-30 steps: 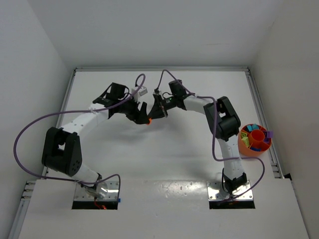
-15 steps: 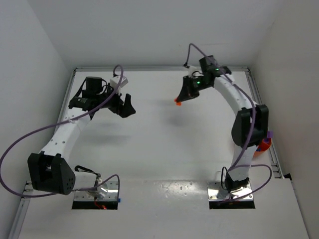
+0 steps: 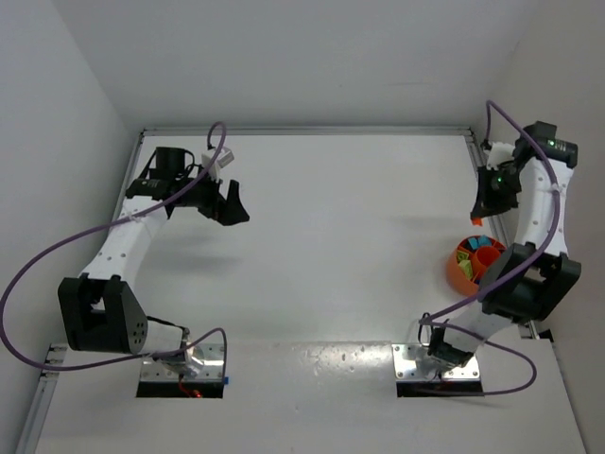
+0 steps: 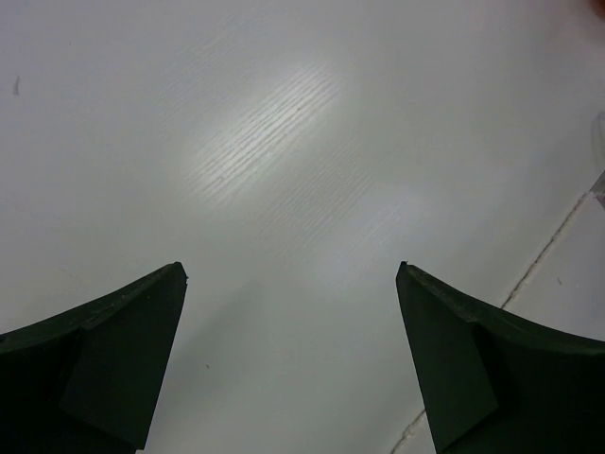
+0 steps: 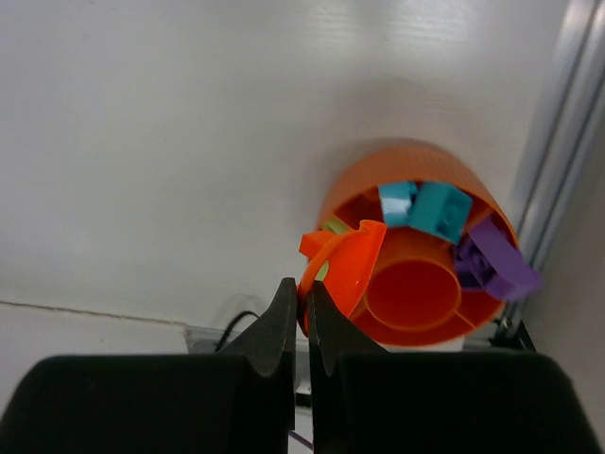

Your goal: Sort the legos into containers by color

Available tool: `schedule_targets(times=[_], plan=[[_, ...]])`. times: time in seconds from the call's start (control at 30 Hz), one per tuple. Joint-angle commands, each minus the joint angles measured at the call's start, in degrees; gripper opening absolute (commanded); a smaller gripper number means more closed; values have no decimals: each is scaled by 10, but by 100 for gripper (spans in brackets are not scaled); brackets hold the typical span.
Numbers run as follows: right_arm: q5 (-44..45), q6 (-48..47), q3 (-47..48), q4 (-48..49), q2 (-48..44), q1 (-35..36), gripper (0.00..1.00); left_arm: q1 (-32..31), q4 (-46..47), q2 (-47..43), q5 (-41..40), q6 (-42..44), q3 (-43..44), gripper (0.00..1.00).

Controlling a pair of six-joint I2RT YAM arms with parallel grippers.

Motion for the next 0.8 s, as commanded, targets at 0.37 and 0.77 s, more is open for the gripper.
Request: schedule_targets(times=[0.37,0.77], plan=[[23,-101,-125,-69,-77,-130,0,16,-54,7,38,22,48,100],[-32,-137,-141,-69,-18,-186,0,16,-59,12,38,22,48,100]])
